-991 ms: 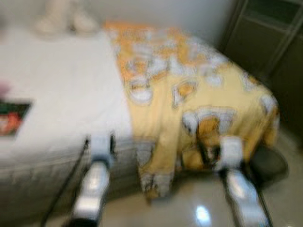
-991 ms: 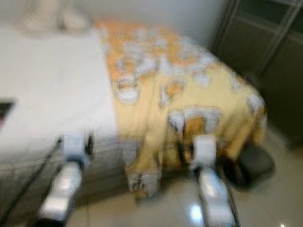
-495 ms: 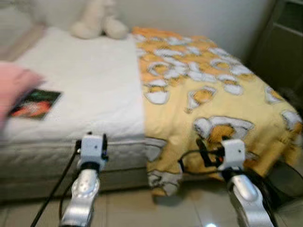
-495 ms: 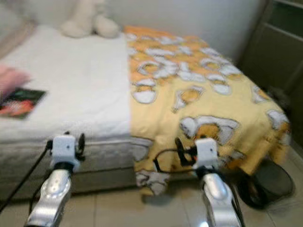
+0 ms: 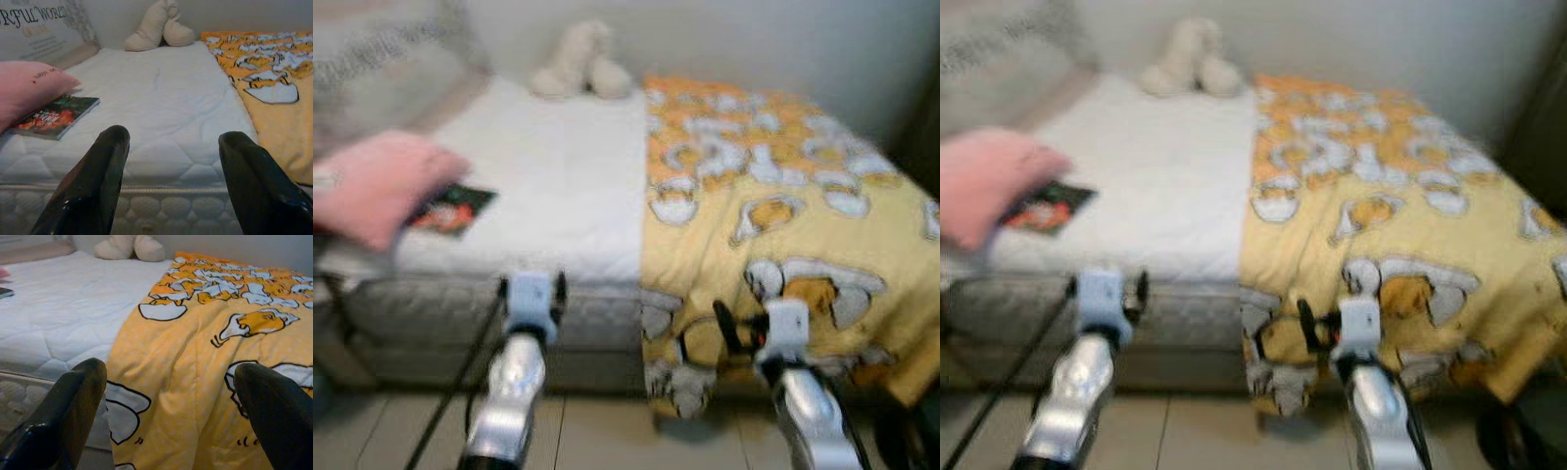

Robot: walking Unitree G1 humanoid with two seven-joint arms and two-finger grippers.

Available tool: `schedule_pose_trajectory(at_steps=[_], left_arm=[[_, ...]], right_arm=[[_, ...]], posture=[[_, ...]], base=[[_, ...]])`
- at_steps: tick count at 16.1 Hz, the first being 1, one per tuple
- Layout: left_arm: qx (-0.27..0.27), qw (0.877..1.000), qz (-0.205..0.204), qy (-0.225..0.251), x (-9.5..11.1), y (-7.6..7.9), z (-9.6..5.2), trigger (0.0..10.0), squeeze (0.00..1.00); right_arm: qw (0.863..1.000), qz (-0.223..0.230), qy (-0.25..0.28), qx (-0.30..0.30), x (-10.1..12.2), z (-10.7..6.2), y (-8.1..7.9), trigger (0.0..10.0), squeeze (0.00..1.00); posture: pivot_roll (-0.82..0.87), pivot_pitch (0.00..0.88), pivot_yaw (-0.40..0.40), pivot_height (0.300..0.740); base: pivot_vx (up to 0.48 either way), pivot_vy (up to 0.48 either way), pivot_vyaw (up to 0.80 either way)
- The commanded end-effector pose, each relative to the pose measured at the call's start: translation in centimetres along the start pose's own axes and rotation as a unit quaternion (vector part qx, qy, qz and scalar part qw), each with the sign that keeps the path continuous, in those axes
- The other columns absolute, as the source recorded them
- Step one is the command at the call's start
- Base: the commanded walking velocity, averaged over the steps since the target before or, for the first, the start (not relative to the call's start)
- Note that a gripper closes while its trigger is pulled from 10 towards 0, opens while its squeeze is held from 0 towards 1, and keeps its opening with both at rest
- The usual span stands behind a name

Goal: Clean up the room

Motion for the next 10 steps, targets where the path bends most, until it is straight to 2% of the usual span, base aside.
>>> schedule_pose_trajectory(at_steps=[1,4,6,7,8,9,10], left_arm=[[0.001,1.0,0.006,-0.011,-0.3,-0.4,0.0,10.0,0.0],[0.014,0.999,0.026,-0.02,-0.9,-0.9,-0.5,10.0,0.0],[0.0,1.0,-0.001,-0.009,-0.2,-0.5,0.1,10.0,0.0],[-0.004,1.0,-0.02,-0.006,0.2,-0.3,0.3,10.0,0.0],[-0.01,0.999,-0.042,-0.002,0.6,0.1,0.5,10.0,0.0],[-0.011,0.999,-0.044,-0.005,0.6,0.4,0.4,10.0,0.0],[-0.011,0.999,-0.042,-0.007,0.5,0.5,0.4,10.0,0.0]], right_arm=[[1.0,0.002,0.004,-0.002,0.1,0.0,0.1,10.0,1.0],[1.0,-0.019,-0.004,0.025,0.1,-0.6,0.5,10.0,1.0],[1.0,-0.017,-0.002,0.025,0.2,-0.4,0.6,10.0,1.0],[0.999,-0.017,0.001,0.031,0.3,-0.3,0.1,10.0,1.0],[0.999,-0.017,0.008,0.048,0.5,-0.2,-1.0,10.0,1.0],[0.997,-0.016,0.012,0.07,0.5,-0.3,-2.2,10.0,1.0],[0.997,-0.015,0.012,0.072,0.5,-0.4,-2.3,10.0,1.0]], posture=[[0.1,0.0,-0.019,0.74],[0.1,0.0,-0.024,0.74],[0.1,0.0,-0.03,0.74],[0.09,0.0,-0.03,0.74],[0.09,0.0,-0.029,0.74],[0.09,0.0,-0.031,0.74],[0.09,0.0,-0.032,0.74]], base=[[0.0,0.0,0.51],[0.0,0.0,0.5],[0.0,0.0,0.5],[0.285,0.0,0.51],[0.262,0.401,0.51],[0.0,0.42,0.51],[0.0,0.428,0.51]])
Point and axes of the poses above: a point about 5 cm out from each wrist's last joint towards the gripper, its own z axis pointing out of the wrist towards the gripper, its own x axis along the axis of the wrist's last joint, y = z × x, the point moved 2 cm from there along z, pointing out of the wrist towards the gripper, and after that the axes turned 4 degrees about z, right-handed, at the moved point
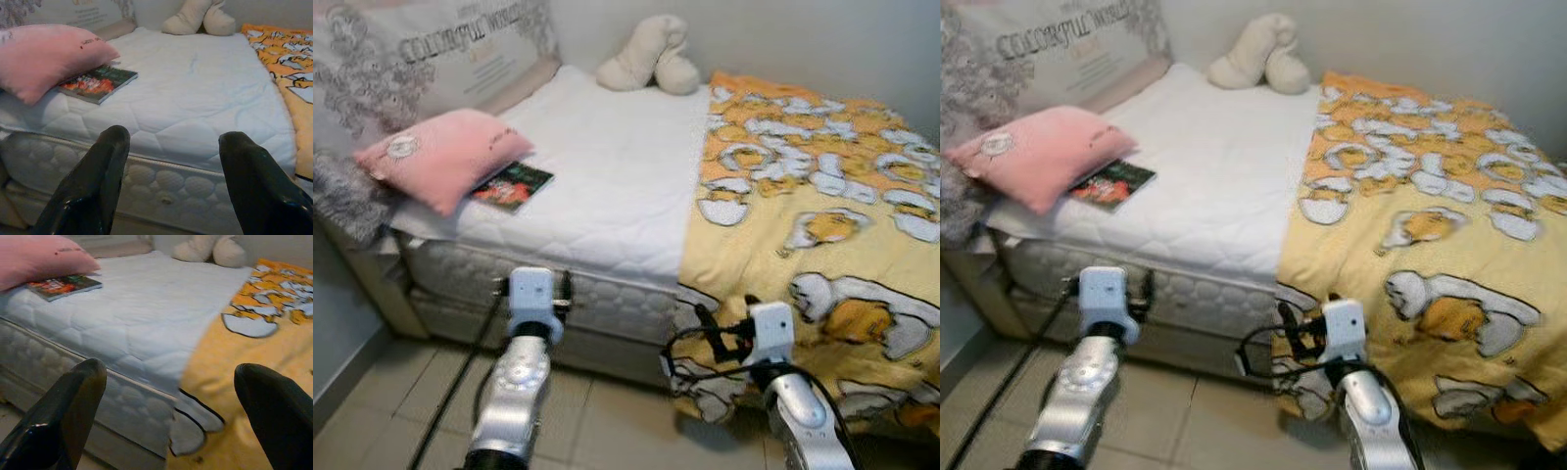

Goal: Clean up the room

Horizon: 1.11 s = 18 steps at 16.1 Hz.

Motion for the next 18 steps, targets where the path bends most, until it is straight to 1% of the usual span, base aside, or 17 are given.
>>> schedule_pose_trajectory(at_steps=[1,2,3,4,5,6,7,8,9,10,11,12,13,14,16,17,18], left_arm=[[0.003,1.0,0.014,-0.002,-0.1,-0.2,0.0,10.0,0.0],[0.011,1.0,0.018,-0.009,-0.4,-0.2,0.0,10.0,0.0],[0.02,0.999,0.032,-0.024,-0.9,-0.4,0.1,10.0,0.0],[0.011,0.999,0.032,-0.016,-0.8,-0.6,0.0,10.0,0.0],[0.004,0.999,0.038,-0.006,-0.6,-0.9,-0.3,10.0,0.0],[0.001,0.999,0.033,0.0,-0.6,-1.3,-0.6,10.0,0.0],[-0.019,0.998,0.055,0.003,-0.8,-1.5,-1.6,10.0,0.0],[-0.055,0.995,0.081,0.016,-0.8,-1.7,-2.9,10.0,0.0],[-0.076,0.993,0.085,0.0,-1.8,-2.3,-4.0,10.0,0.0],[-0.059,0.995,0.075,-0.027,-2.8,-3.1,-4.2,10.0,0.0],[-0.042,0.997,0.06,-0.033,-2.8,-2.9,-3.7,10.0,0.0],[-0.04,0.997,0.052,-0.03,-2.4,-2.1,-3.1,10.0,0.0],[-0.046,0.998,0.047,-0.026,-2.0,-1.1,-2.9,10.0,0.0],[-0.063,0.997,0.031,-0.016,-1.4,0.4,-2.7,10.0,0.0],[-0.069,0.997,0.033,-0.004,-0.9,0.4,-2.7,10.0,0.0],[-0.074,0.996,0.046,0.001,-0.7,0.5,-2.6,10.0,0.0],[-0.075,0.996,0.05,0.013,-0.3,0.5,-2.4,10.0,0.0]], right_arm=[[1.0,0.0,0.002,0.005,0.1,-0.1,-0.2,10.0,1.0],[1.0,0.001,-0.003,0.003,-0.1,-0.2,0.0,10.0,1.0],[1.0,-0.002,-0.011,-0.011,-0.3,-0.2,0.5,10.0,1.0],[0.999,0.005,-0.018,-0.026,-0.4,-0.2,1.1,10.0,0.13],[0.999,0.018,-0.012,-0.041,-0.2,-0.5,1.7,10.0,0.0],[0.999,0.024,-0.004,-0.049,0.0,-0.9,2.0,10.0,0.0],[0.998,0.011,-0.01,-0.055,-0.2,-1.7,1.8,10.0,0.0],[0.998,0.016,-0.012,-0.062,-0.3,-2.7,1.6,10.0,0.0],[0.998,0.019,-0.021,-0.057,-0.8,-3.9,1.2,10.0,0.0],[0.998,0.021,-0.036,-0.055,-1.5,-4.6,1.2,10.0,0.0],[0.997,0.028,-0.045,-0.064,-2.0,-4.7,1.5,10.0,0.0],[0.996,0.037,-0.046,-0.069,-2.1,-4.3,1.8,10.0,0.0],[0.995,0.045,-0.044,-0.072,-1.8,-3.9,1.8,10.0,0.0],[0.997,0.039,-0.034,-0.062,-1.1,-3.0,1.6,10.0,0.0],[0.997,0.034,-0.033,-0.056,-0.7,-2.9,1.5,10.0,0.0],[0.998,0.027,-0.034,-0.048,-0.7,-2.8,1.4,10.0,0.0],[0.998,0.025,-0.036,-0.043,-0.7,-2.8,1.4,10.0,0.0]], posture=[[0.08,0.0,-0.033,0.74],[0.08,0.0,-0.034,0.74],[0.08,0.0,-0.036,0.74],[0.08,0.0,-0.036,0.74],[0.07,0.0,-0.033,0.74],[0.07,0.0,-0.027,0.74],[0.05,0.0,-0.027,0.74],[0.04,0.0,-0.023,0.74],[0.04,0.0,-0.019,0.74],[0.04,0.0,-0.016,0.74],[0.04,0.0,-0.012,0.74],[0.05,0.0,-0.015,0.74],[0.05,0.0,-0.01,0.74],[0.05,0.0,-0.01,0.74],[0.06,0.0,-0.014,0.74],[0.06,0.0,-0.019,0.74],[0.07,0.0,-0.023,0.74]], base=[[0.0,0.439,0.5],[0.0,0.0,0.51],[0.0,0.0,0.51],[0.0,0.0,0.0],[0.0,0.0,0.0],[0.0,-0.345,0.65],[0.0,-0.446,0.51],[0.0,-0.446,0.51],[0.0,-0.431,0.51],[0.0,-0.431,0.51],[0.0,-0.431,0.51],[0.0,-0.431,0.5],[0.0,-0.446,0.49],[0.0,-0.322,0.49],[0.0,-0.122,0.48],[0.0,0.0,0.48],[0.0,0.0,0.49]])
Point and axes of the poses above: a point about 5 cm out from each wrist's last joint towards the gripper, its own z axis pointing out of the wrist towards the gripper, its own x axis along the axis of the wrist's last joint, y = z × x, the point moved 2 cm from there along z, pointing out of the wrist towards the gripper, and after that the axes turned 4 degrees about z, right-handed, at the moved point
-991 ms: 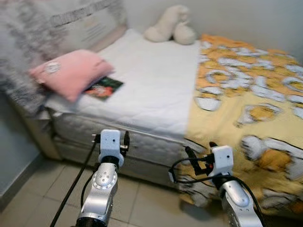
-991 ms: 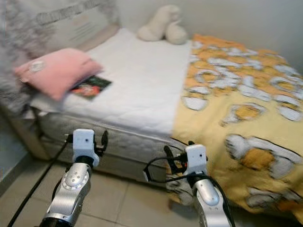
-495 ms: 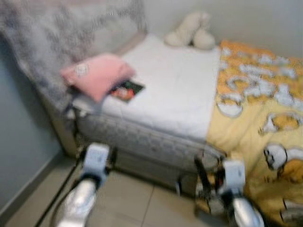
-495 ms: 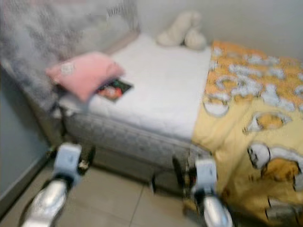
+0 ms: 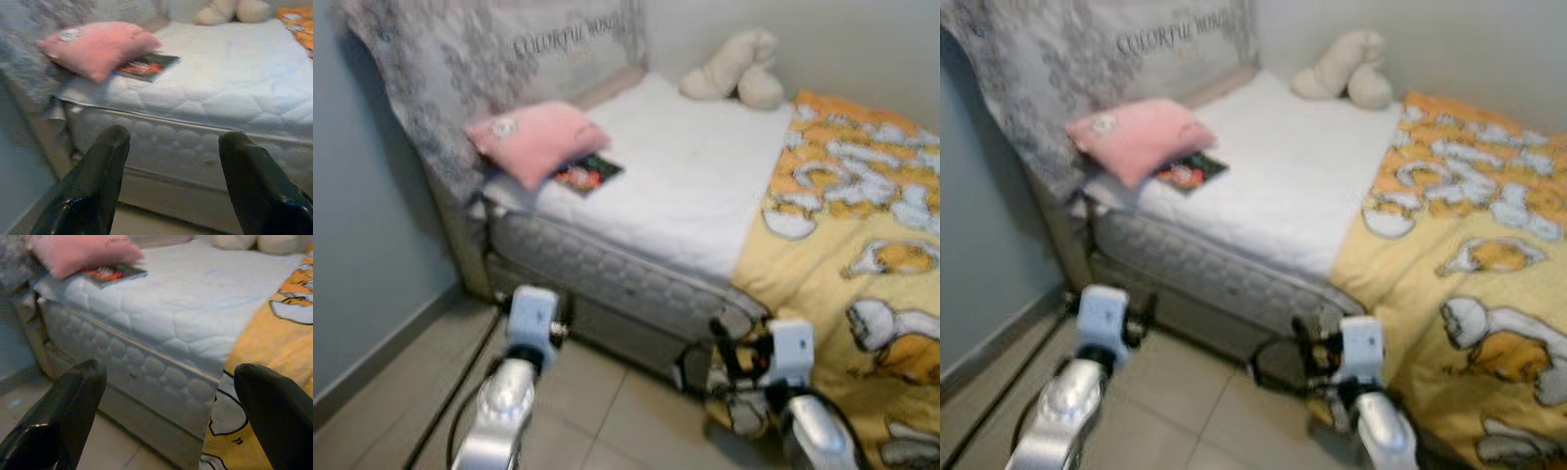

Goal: Clean up the room

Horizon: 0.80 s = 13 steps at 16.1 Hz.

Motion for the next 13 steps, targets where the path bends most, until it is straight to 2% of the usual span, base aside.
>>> schedule_pose_trajectory(at_steps=[1,4,6,10,13], left_arm=[[-0.006,1.0,0.0,0.017,1.0,0.5,0.5,10.0,0.0],[0.038,0.999,-0.036,-0.002,1.0,-0.3,1.1,10.0,0.0],[0.043,0.998,-0.045,-0.016,0.5,-0.4,1.1,10.0,0.0],[0.038,0.998,-0.041,-0.013,0.6,-0.1,1.0,10.0,0.0],[0.042,0.999,-0.016,-0.024,0.2,-0.1,1.0,10.0,0.0]], right_arm=[[1.0,-0.006,-0.002,0.003,0.1,0.1,0.2,10.0,0.0],[1.0,-0.012,-0.001,0.023,0.3,0.6,-0.6,10.0,0.0],[0.999,-0.013,-0.003,0.029,0.5,0.8,-0.5,10.0,0.0],[1.0,-0.009,-0.008,0.025,0.4,0.9,0.0,10.0,0.0],[1.0,-0.002,-0.002,0.003,0.6,1.2,0.6,10.0,0.0]], posture=[[0.07,0.0,-0.024,0.74],[0.07,0.0,-0.027,0.74],[0.07,0.0,-0.03,0.74],[0.07,0.0,-0.03,0.74],[0.06,0.0,-0.021,0.74]], base=[[0.48,0.0,0.48],[0.48,0.0,0.48],[0.48,0.0,0.49],[0.48,0.0,0.49],[0.48,0.0,0.49]])
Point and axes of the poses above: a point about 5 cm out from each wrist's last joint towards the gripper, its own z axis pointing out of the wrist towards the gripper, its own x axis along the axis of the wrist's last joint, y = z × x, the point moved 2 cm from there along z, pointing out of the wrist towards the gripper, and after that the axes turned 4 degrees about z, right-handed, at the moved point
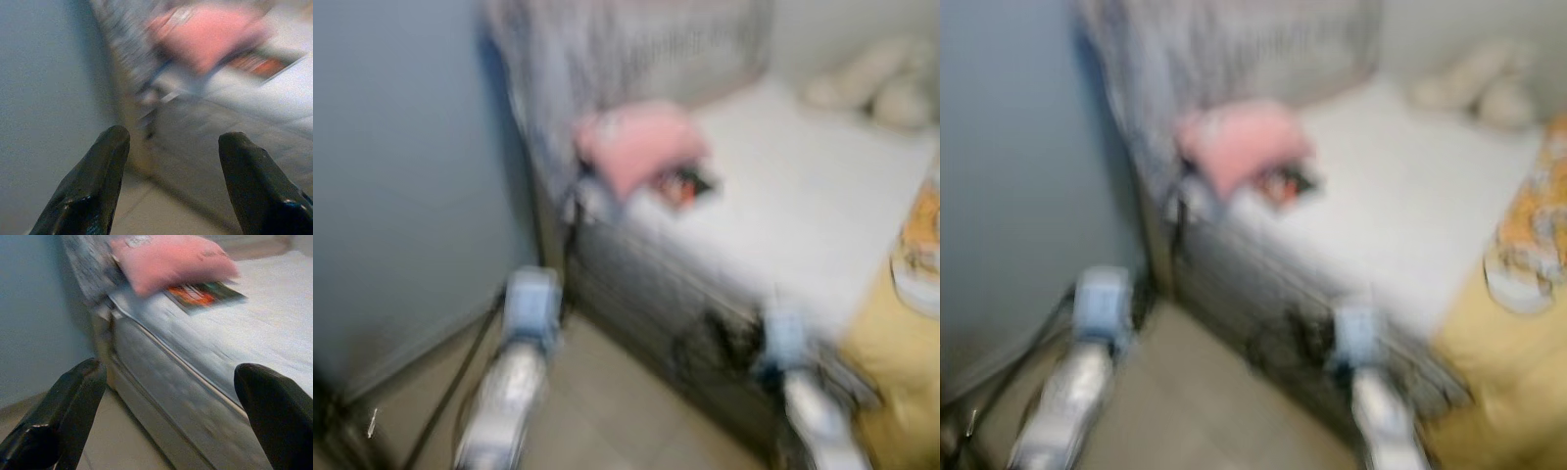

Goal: Clean up the room

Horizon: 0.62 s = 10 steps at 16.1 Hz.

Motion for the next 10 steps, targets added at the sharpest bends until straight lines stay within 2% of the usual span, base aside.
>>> schedule_pose_trajectory(at_steps=[1,3,4,6,8,10], left_arm=[[-0.001,1.0,0.019,0.004,0.4,0.7,0.0,10.0,0.0],[0.011,1.0,0.017,0.001,0.1,-0.1,-0.2,10.0,0.0],[0.015,0.999,0.036,-0.001,-0.3,-0.7,-0.7,10.0,0.0],[0.043,0.998,0.041,-0.023,-1.3,-1.6,-1.6,10.0,0.0],[0.047,0.998,0.044,-0.02,-0.6,-0.9,-1.1,10.0,0.0],[0.023,0.998,0.053,-0.004,0.0,0.0,-0.8,10.0,0.0]], right_arm=[[0.999,-0.002,-0.012,-0.033,-0.4,-0.8,1.8,10.0,0.0],[0.999,-0.002,-0.018,-0.03,-0.9,-1.1,1.7,10.0,0.01],[0.999,-0.002,-0.022,-0.029,-1.2,-1.3,1.7,10.0,0.02],[0.999,0.001,-0.029,-0.029,-1.6,-1.5,1.8,10.0,0.06],[0.999,0.001,-0.032,-0.028,-1.6,-1.3,1.9,10.0,0.1],[0.999,0.001,-0.032,-0.024,-1.6,-1.0,1.8,10.0,0.11]], posture=[[0.06,0.0,-0.017,0.74],[0.06,0.0,-0.014,0.74],[0.06,0.0,-0.015,0.74],[0.06,0.0,-0.018,0.74],[0.07,0.0,-0.024,0.74],[0.08,0.0,-0.025,0.74]], base=[[0.0,0.0,0.48],[0.0,0.0,0.49],[0.0,0.0,0.49],[0.0,-0.472,0.48],[0.0,-0.457,0.49],[0.0,-0.442,0.48]])
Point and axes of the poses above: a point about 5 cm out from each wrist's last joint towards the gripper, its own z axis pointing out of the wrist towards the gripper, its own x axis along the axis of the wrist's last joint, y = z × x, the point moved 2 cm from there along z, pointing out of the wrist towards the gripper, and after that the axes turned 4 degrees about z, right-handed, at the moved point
